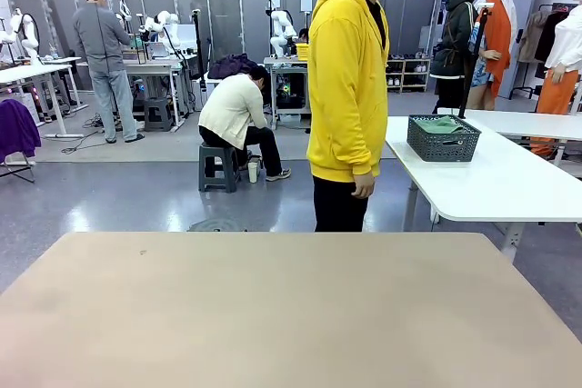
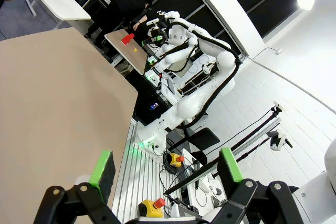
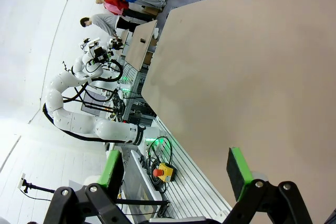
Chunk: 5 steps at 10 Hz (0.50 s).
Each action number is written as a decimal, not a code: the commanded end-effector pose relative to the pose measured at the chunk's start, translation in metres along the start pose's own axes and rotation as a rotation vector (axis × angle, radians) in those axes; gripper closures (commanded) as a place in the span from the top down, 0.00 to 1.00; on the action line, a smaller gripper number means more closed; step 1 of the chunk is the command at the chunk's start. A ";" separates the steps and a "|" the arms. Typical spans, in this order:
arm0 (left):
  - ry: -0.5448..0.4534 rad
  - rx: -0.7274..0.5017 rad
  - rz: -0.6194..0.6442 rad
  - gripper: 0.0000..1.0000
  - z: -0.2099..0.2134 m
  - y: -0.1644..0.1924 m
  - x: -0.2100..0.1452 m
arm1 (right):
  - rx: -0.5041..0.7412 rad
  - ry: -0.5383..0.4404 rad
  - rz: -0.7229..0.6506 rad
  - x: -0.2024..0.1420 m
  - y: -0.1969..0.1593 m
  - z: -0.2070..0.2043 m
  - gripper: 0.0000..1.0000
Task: Fold the towels and place them in the basket.
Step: Stack the folded Towel with hook on the right side of the table.
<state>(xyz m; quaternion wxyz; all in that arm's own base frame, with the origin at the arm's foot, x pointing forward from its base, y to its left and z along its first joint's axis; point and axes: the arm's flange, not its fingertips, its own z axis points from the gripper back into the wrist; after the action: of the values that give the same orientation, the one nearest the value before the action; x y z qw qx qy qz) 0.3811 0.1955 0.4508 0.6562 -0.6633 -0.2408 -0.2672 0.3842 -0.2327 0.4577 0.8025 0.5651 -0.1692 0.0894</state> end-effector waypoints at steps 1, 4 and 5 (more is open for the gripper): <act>-0.001 0.001 0.003 1.00 0.001 0.000 -0.002 | 0.001 0.004 0.009 -0.002 0.003 0.000 1.00; -0.001 0.001 0.003 1.00 0.001 0.000 -0.002 | 0.001 0.004 0.009 -0.002 0.003 0.000 1.00; -0.001 0.001 0.003 1.00 0.001 0.000 -0.002 | 0.001 0.004 0.009 -0.002 0.003 0.000 1.00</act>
<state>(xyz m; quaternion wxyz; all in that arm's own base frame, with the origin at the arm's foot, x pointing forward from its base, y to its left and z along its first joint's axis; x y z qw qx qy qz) 0.3811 0.1955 0.4508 0.6562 -0.6633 -0.2408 -0.2672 0.3842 -0.2327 0.4577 0.8025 0.5651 -0.1692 0.0894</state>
